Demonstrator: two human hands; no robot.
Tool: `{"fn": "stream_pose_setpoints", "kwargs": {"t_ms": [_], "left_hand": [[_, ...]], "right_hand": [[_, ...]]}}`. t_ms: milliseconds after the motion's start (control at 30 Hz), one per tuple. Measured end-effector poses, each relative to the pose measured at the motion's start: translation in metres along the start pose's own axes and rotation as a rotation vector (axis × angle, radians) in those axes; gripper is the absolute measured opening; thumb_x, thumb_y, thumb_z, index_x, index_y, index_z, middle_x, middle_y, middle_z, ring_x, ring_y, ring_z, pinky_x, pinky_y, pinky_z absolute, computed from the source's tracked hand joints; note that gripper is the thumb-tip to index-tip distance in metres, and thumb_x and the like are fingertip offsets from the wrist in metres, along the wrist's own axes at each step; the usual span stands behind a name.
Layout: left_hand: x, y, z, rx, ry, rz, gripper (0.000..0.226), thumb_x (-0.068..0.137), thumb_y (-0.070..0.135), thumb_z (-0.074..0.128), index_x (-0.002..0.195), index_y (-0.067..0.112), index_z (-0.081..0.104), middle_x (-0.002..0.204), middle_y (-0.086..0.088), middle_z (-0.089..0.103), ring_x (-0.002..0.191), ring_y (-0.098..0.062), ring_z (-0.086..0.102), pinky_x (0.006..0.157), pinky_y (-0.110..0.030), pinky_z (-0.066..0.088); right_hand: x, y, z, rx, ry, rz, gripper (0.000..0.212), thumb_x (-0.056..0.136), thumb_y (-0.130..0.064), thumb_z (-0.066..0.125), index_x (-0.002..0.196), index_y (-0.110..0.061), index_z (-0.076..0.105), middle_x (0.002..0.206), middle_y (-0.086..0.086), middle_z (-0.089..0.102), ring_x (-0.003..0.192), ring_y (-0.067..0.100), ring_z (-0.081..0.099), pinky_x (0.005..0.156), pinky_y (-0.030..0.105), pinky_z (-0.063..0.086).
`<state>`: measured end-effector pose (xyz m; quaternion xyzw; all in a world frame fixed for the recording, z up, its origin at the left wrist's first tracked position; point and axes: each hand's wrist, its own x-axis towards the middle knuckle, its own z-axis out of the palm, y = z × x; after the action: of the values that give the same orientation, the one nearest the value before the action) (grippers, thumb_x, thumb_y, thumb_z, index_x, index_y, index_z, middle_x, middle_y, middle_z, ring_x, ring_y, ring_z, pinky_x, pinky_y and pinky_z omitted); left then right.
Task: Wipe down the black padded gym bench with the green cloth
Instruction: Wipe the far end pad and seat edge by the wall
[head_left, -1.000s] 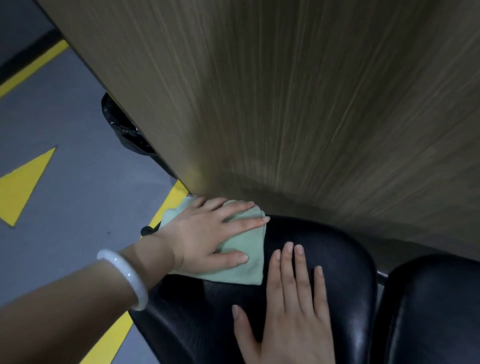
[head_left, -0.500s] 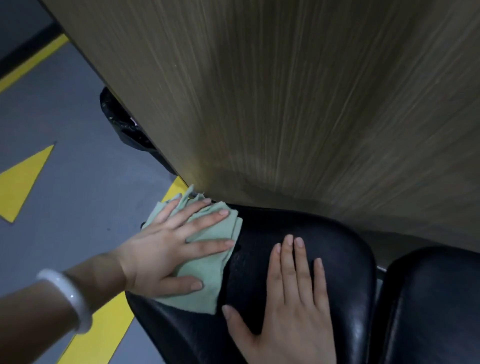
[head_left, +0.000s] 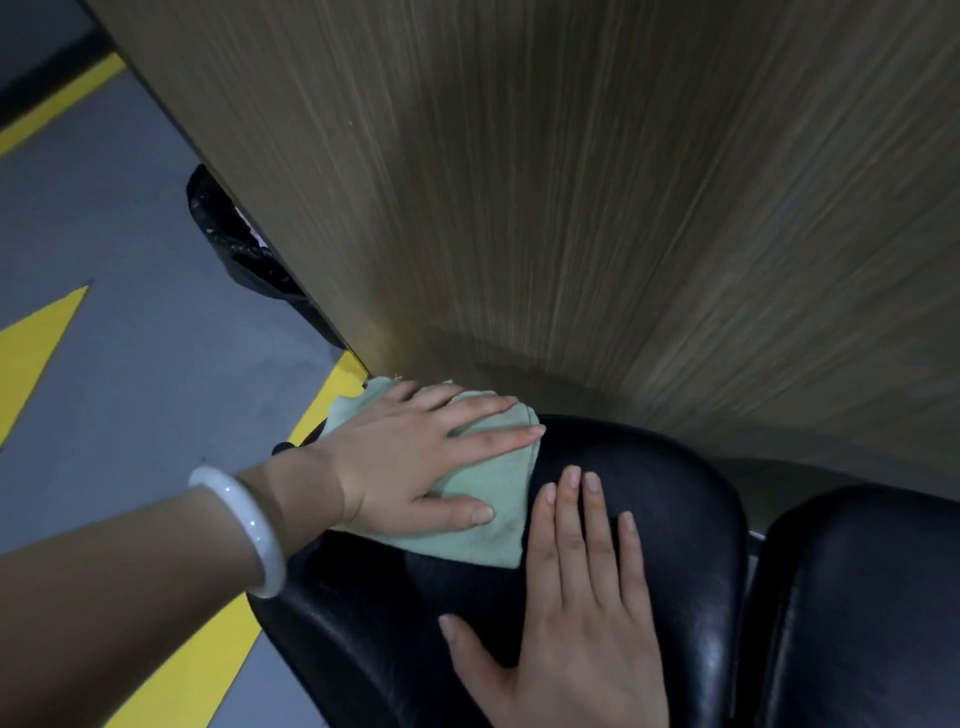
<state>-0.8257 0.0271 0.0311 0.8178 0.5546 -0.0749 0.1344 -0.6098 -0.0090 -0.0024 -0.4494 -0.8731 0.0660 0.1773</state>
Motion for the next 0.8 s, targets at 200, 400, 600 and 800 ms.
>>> {"fn": "stream_pose_setpoints", "kwargs": {"t_ms": [200, 400, 600, 800], "left_hand": [[0.015, 0.006, -0.003, 0.017, -0.011, -0.027, 0.067, 0.082, 0.072, 0.004, 0.140, 0.051, -0.023, 0.159, 0.004, 0.012, 0.135, -0.022, 0.026, 0.100, -0.040, 0.028], [0.019, 0.019, -0.001, -0.011, 0.012, -0.105, 0.066, 0.082, 0.070, 0.004, 0.139, 0.049, -0.023, 0.158, 0.008, 0.012, 0.138, -0.019, 0.022, 0.105, -0.042, 0.026], [-0.031, 0.020, 0.015, 0.013, 0.115, -0.144, 0.062, 0.093, 0.066, 0.020, 0.150, 0.041, 0.017, 0.158, 0.004, 0.020, 0.142, -0.033, 0.025, 0.109, -0.063, 0.020], [-0.047, 0.029, 0.023, -0.020, 0.172, -0.279, 0.062, 0.093, 0.065, 0.018, 0.150, 0.041, 0.018, 0.158, 0.003, 0.020, 0.143, -0.034, 0.019, 0.108, -0.067, 0.017]], "right_hand": [[-0.001, -0.001, -0.001, 0.019, 0.007, -0.018, 0.096, 0.076, -0.066, 0.049, 0.135, 0.009, 0.044, 0.147, 0.025, 0.037, 0.137, 0.035, 0.036, 0.109, 0.052, 0.029], [0.001, 0.000, -0.002, 0.040, -0.008, 0.023, 0.096, 0.078, -0.065, 0.047, 0.139, 0.008, 0.038, 0.150, 0.024, 0.032, 0.140, 0.032, 0.032, 0.112, 0.049, 0.025], [0.001, 0.002, -0.002, 0.015, -0.037, 0.015, 0.091, 0.087, -0.067, 0.034, 0.140, 0.007, 0.037, 0.150, 0.023, 0.033, 0.141, 0.031, 0.032, 0.113, 0.050, 0.023], [0.002, 0.001, -0.006, -0.018, -0.100, 0.008, 0.090, 0.091, -0.068, 0.024, 0.140, 0.006, 0.039, 0.149, 0.022, 0.035, 0.141, 0.032, 0.031, 0.112, 0.051, 0.023]]}}
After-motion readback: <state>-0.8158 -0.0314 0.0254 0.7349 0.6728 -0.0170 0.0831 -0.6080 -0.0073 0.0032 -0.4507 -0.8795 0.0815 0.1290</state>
